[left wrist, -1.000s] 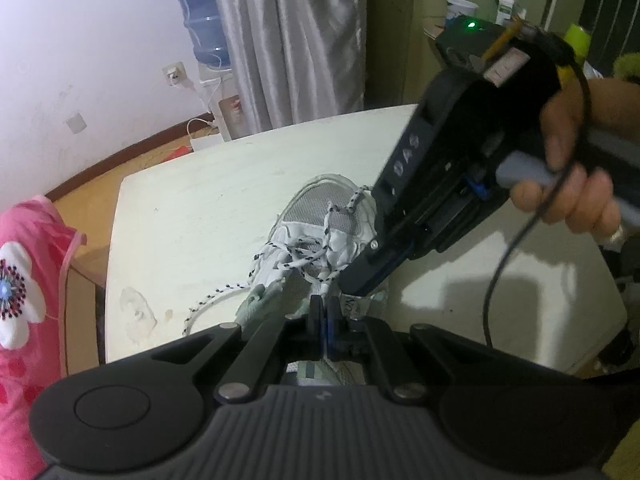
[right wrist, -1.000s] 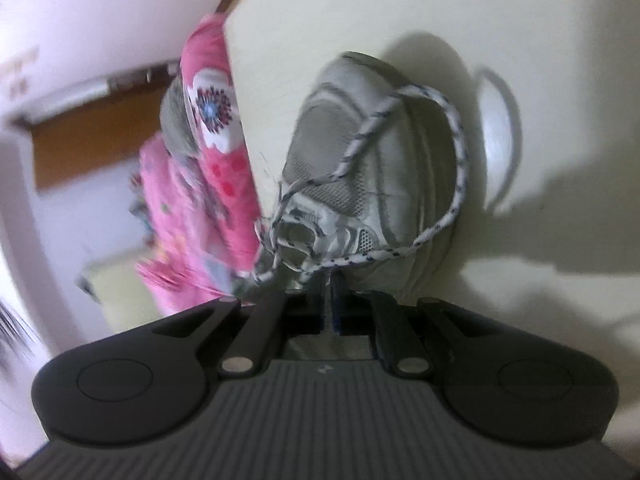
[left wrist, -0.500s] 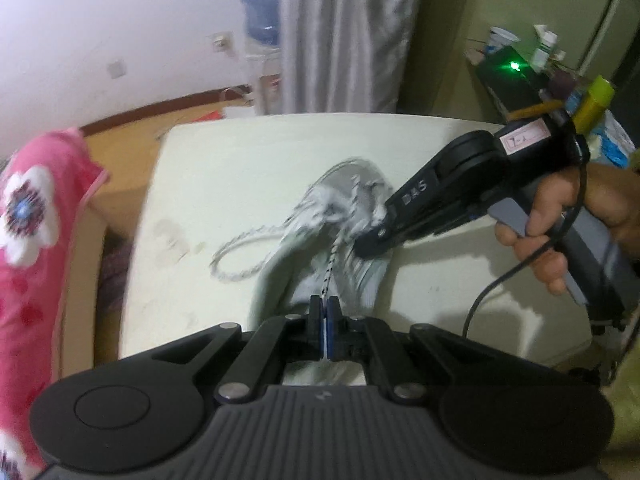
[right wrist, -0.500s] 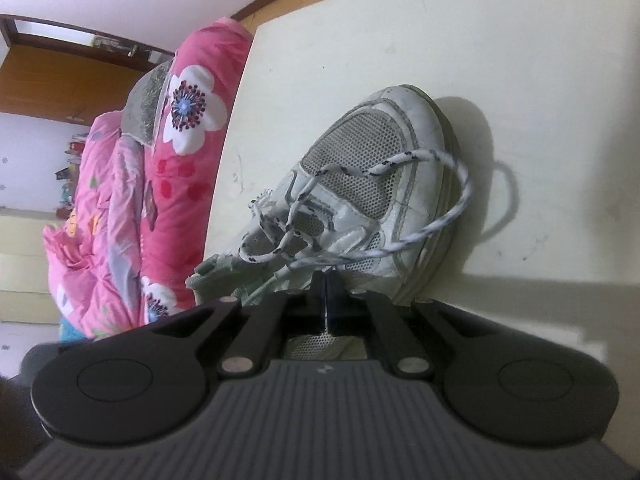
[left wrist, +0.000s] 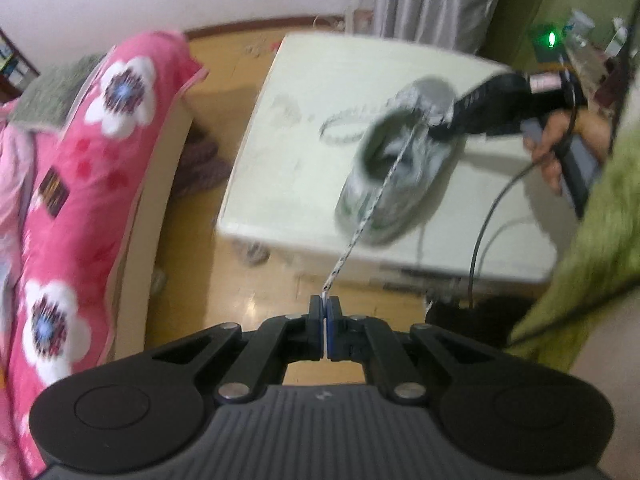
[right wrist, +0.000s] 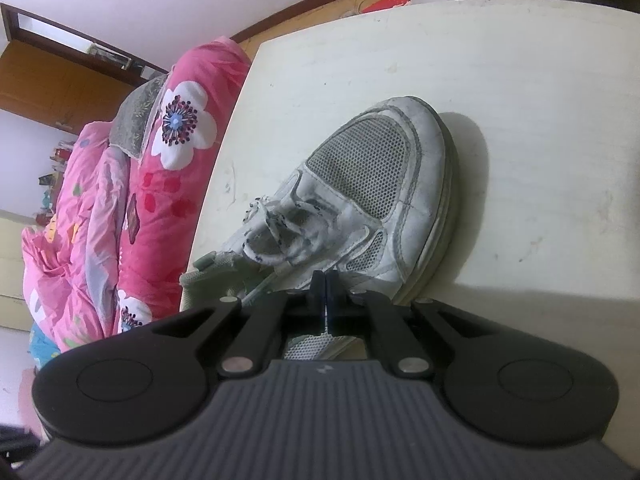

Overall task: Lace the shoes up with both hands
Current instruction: 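Release the lace from the left tool and lift it away from the sneaker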

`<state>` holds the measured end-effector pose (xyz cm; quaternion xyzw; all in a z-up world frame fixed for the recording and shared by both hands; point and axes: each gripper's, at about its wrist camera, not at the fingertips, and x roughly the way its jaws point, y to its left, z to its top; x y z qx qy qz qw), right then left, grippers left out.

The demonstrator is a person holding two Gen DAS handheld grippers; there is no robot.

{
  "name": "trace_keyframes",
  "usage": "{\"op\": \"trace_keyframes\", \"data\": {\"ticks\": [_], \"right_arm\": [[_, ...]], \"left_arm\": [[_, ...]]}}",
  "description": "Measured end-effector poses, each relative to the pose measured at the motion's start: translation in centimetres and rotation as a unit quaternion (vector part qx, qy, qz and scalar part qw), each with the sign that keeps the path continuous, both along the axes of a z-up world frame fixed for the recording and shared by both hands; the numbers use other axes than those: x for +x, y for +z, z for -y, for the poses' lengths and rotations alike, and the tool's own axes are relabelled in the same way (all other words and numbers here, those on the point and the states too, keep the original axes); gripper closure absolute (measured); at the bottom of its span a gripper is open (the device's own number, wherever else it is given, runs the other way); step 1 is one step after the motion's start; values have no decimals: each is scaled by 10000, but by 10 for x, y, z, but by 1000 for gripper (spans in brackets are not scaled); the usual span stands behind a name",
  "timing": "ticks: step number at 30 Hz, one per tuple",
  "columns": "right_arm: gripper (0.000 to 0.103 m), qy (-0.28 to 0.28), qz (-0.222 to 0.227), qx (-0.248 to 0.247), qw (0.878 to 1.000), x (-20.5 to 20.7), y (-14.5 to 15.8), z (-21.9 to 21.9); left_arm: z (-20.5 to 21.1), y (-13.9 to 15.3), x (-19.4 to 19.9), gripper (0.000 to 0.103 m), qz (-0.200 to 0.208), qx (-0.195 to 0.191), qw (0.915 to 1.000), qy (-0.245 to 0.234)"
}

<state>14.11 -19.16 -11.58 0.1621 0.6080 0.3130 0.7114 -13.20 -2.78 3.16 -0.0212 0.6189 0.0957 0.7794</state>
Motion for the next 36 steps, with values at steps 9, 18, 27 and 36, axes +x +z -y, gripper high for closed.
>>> {"op": "trace_keyframes", "data": {"ticks": [9, 18, 27, 36], "right_arm": [[103, 40, 110, -34, 9999, -1, -1, -5], [103, 72, 161, -65, 9998, -2, 0, -9], [103, 104, 165, -72, 9998, -1, -1, -11], [100, 654, 85, -87, 9978, 9, 9, -14]], "left_arm": [[-9, 9, -48, 102, -578, 280, 9970, 432], [-12, 14, -68, 102, -798, 459, 9941, 577], [-3, -6, -71, 102, -844, 276, 9940, 634], [-8, -51, -93, 69, -13, -676, 9834, 1684]]}}
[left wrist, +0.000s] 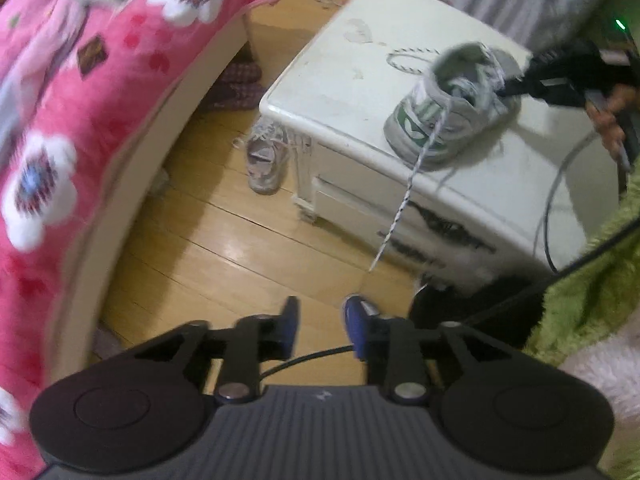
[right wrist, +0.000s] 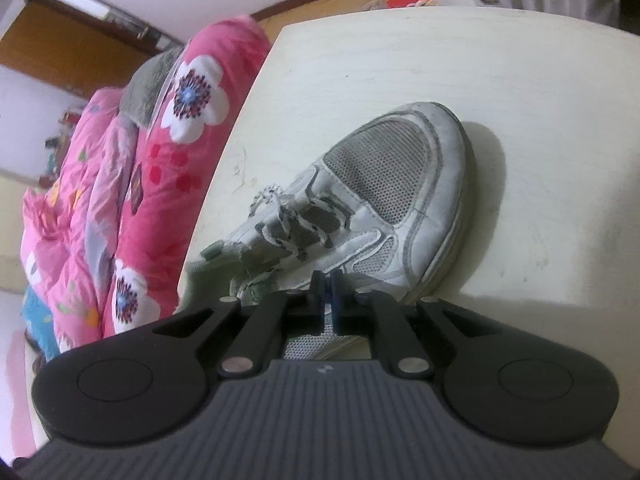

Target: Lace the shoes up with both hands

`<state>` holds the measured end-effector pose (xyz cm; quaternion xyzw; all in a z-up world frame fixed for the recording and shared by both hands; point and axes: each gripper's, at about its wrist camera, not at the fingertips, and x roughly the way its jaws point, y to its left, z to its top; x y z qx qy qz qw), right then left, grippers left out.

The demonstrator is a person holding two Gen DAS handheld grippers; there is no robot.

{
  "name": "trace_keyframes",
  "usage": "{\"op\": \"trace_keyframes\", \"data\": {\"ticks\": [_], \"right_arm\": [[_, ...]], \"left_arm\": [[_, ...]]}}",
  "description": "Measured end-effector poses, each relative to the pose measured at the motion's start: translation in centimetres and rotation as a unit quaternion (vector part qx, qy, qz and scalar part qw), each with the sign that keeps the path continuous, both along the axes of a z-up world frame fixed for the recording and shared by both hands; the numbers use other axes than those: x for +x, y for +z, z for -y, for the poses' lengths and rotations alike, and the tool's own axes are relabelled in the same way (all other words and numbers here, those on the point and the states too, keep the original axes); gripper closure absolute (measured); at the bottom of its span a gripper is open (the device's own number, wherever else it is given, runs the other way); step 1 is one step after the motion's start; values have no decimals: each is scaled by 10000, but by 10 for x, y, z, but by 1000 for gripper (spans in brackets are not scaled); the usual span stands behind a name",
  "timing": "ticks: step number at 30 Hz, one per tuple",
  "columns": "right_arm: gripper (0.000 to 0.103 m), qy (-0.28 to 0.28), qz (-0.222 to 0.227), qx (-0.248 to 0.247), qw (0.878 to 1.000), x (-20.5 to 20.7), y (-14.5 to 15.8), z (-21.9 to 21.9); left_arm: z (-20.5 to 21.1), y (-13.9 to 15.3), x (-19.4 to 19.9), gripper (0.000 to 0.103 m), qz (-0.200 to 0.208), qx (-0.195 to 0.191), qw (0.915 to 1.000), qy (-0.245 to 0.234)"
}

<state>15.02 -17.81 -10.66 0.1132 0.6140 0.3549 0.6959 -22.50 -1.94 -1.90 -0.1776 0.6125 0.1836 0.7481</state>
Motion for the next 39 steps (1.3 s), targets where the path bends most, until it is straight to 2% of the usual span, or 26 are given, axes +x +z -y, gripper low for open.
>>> {"op": "trace_keyframes", "data": {"ticks": [5, 8, 12, 15, 17, 22, 26, 30, 35, 39], "right_arm": [[87, 476, 12, -193, 9987, 12, 26, -1], [85, 649, 94, -194, 9977, 30, 49, -7], [75, 587, 176, -217, 9979, 72, 67, -29], [75, 664, -196, -642, 9955, 103, 54, -56], [74, 672, -750, -957, 9903, 116, 35, -73], [74, 377, -1638, -1750, 9701, 136, 0, -100], [74, 556, -1692, -2249, 9580, 136, -14, -121], [74, 625, -1775, -2564, 9481, 136, -27, -137], [74, 542, -1890, -2798, 9397, 131, -42, -147], [75, 404, -1884, -2873, 9383, 126, -49, -148]], "left_arm": [[-12, -22, -10, 57, 78, -41, 9963, 855], [-23, -25, 1, 53, 414, 136, 9933, 1068], [-32, -26, 30, 48, 870, 341, 9892, 1128], [-36, -32, 50, 40, 1268, 302, 9839, 1226], [-37, -37, 58, 35, 1448, 279, 9804, 1310], [-40, -46, 65, 25, 1760, 645, 9713, 1465], [-48, -50, 59, 15, 1935, 885, 9621, 1705], [-55, -50, 51, 9, 2048, 999, 9557, 1864], [-60, -50, 49, 6, 2149, 1016, 9540, 1828], [-67, -54, 52, 6, 2051, 1004, 9579, 1739]]}}
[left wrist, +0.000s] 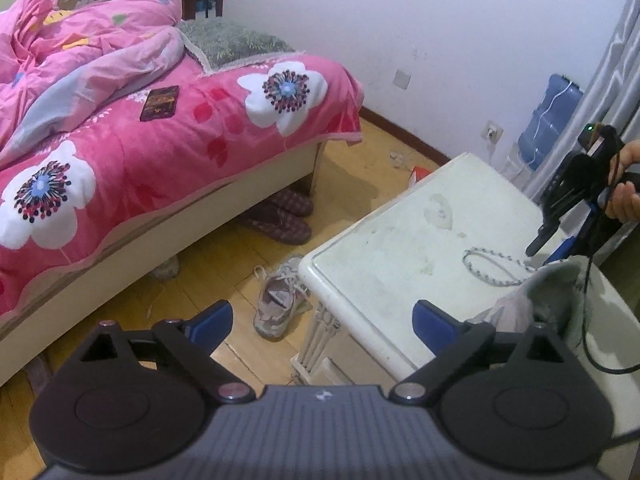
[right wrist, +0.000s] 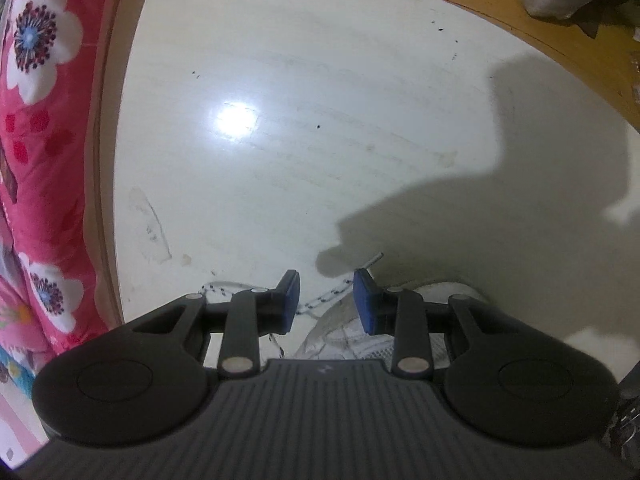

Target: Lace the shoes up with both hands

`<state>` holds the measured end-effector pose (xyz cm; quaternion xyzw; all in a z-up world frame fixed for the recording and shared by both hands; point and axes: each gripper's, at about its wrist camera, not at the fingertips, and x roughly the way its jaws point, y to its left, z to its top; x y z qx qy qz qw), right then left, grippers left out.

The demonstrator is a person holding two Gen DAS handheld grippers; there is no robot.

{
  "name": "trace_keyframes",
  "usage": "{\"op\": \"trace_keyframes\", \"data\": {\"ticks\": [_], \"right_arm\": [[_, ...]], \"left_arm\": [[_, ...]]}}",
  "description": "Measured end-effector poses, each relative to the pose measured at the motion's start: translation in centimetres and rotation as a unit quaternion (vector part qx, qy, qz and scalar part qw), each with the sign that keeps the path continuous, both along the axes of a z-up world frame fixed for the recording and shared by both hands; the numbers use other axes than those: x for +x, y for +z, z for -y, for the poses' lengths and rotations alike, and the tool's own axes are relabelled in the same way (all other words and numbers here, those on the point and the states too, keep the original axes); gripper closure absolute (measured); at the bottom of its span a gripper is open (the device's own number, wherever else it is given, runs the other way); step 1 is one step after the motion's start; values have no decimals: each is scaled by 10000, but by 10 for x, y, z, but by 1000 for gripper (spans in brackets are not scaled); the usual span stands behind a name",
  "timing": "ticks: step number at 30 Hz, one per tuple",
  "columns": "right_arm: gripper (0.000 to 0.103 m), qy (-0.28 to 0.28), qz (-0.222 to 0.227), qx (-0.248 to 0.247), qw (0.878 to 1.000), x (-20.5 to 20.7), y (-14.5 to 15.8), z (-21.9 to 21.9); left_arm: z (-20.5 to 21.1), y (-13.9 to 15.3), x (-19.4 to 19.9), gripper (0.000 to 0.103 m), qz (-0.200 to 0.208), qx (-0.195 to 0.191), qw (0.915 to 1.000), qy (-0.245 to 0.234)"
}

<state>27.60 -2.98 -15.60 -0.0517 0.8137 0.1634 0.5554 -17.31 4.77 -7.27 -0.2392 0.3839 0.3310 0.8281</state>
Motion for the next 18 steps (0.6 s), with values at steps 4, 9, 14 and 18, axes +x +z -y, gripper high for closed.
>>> {"op": "trace_keyframes", "data": {"ticks": [4, 9, 14, 18], "right_arm": [[75, -244, 79, -48, 9997, -6, -8, 4], [74, -509, 189, -40, 9985, -18, -13, 8], [74, -440, 123, 371, 9983, -37, -3, -1], [59, 564, 30, 947, 9939, -63, 8, -31]], "left_arm": [[-16, -8, -1, 6, -21, -376, 9993, 85], [-31, -14, -10, 6, 47, -564, 9978, 344], [-37, -18, -12, 6, -79, -598, 9975, 375], [-39, -20, -11, 6, -97, -636, 9972, 384]]}}
